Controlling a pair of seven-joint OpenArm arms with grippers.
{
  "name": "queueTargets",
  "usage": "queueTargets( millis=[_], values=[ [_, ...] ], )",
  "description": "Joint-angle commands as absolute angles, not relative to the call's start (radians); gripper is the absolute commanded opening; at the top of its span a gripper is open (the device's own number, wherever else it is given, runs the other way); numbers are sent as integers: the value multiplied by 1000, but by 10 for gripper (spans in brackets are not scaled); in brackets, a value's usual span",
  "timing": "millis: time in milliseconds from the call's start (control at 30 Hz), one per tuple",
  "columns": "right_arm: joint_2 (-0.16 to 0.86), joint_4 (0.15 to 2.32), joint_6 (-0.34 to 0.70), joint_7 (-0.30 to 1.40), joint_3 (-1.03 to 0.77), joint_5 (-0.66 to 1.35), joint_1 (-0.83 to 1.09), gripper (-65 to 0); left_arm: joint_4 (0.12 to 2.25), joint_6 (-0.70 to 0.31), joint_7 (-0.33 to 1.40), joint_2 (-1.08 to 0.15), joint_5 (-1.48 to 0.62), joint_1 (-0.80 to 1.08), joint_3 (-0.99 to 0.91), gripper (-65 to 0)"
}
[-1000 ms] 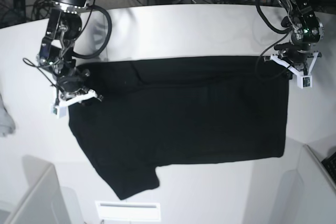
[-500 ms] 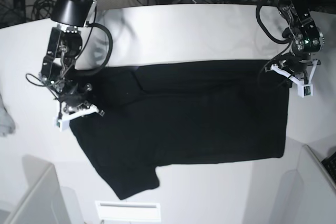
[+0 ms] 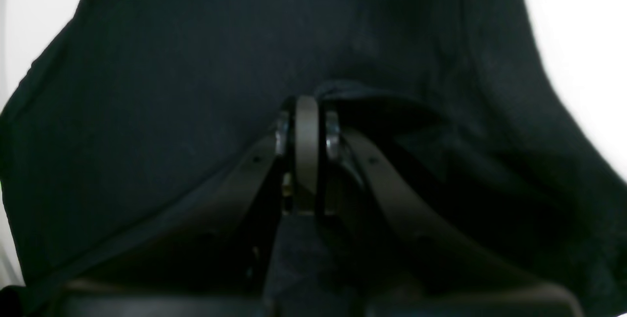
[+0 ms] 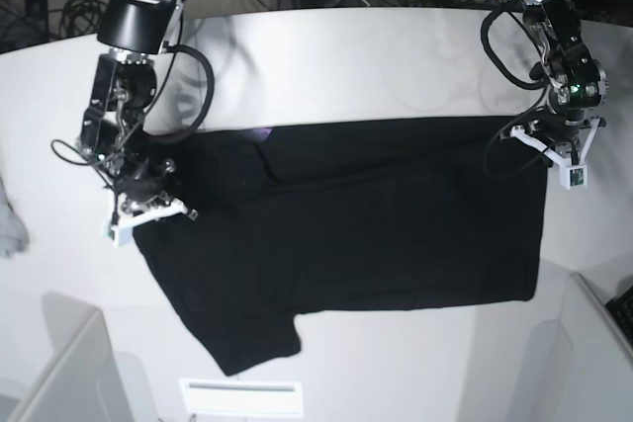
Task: Fold the T-shirt properly
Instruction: 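Lift the shoulder corners and pull them back toward the robot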
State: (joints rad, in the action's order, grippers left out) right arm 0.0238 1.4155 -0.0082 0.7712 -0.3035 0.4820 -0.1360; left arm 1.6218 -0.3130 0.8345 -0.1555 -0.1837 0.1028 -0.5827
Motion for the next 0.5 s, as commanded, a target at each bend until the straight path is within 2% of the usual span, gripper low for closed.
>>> queueTargets(
  millis=[0, 300, 333, 367, 400, 467],
  values=[
    [31, 1428, -4, 748, -305, 490, -159, -650, 1641, -306, 814, -171, -183, 91, -587, -650],
    [31, 1428, -4, 756, -306, 490, -156, -650, 1647, -306, 812, -173, -183, 91, -593, -650],
    [31, 1429, -4, 756, -311, 490, -154, -594, 1649, -306, 812, -173, -183, 91, -595, -650],
    [31, 1431, -4, 756, -314, 490, -154, -516, 1649, -306, 811, -173, -185, 91, -595, -611],
    [31, 1432, -4, 756, -314, 492, -153, -450, 1650, -306, 811, -173, -185, 91, -595, -545],
    [31, 1435, -4, 754, -314, 492, -153, -372, 1650, -306, 809, -173, -185, 76, -595, -415]
  ],
)
